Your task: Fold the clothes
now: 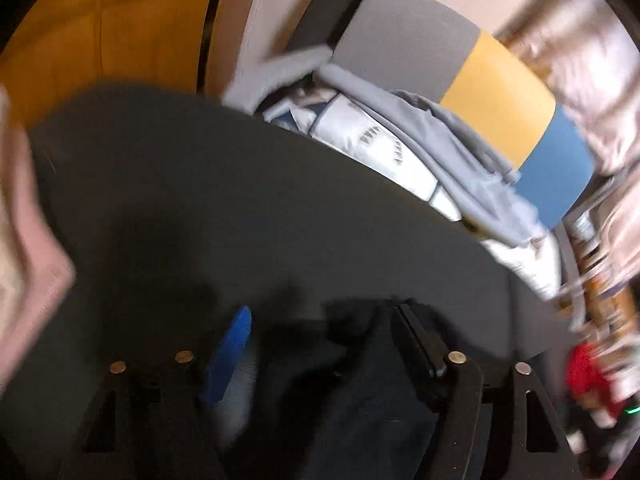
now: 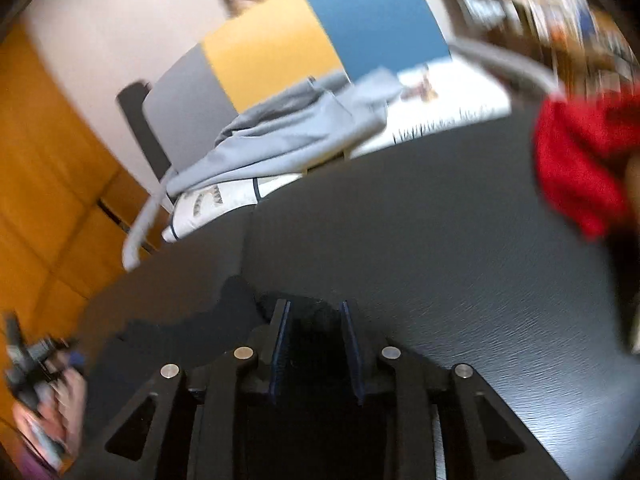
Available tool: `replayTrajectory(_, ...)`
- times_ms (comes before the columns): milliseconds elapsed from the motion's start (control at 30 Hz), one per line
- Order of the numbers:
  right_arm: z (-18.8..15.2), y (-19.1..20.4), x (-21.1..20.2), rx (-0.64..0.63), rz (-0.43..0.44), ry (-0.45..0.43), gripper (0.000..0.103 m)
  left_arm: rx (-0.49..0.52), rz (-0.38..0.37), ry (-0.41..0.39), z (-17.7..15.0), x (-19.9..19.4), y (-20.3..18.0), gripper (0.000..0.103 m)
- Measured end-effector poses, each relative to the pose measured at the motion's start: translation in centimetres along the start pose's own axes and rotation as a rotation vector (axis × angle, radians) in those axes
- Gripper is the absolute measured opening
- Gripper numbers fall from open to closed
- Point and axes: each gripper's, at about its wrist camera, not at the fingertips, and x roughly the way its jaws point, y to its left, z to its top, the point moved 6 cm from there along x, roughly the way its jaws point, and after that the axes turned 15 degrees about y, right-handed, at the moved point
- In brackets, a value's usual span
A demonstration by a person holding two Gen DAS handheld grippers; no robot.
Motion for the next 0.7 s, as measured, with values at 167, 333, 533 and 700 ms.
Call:
replayTrajectory(167,-2.3,2.4,-1.3,-0.125,0.0,-0.011,0.027,0.052,0.019,0.015,-3.2,0.9,1.4,0.085)
replayTrajectory(333,-2.1,3.8,0.5,-0.222,0.005,0.024,0.027,0.043,0.033,0.071,-6.0,3.5,3.7,0.085)
replayTrajectory(533,0.5,2.2,4.3,-0.16,0.043,0.161,0.028,0.103,0.119,0.05,-4.9,3.5,2.0,0.085)
replayTrajectory(700,-0.7,4.0,6.7,-0.258,-0.003,0.241,0.005,0.18,0.171,0.009,-5.1,3.8,-0.1,0.085)
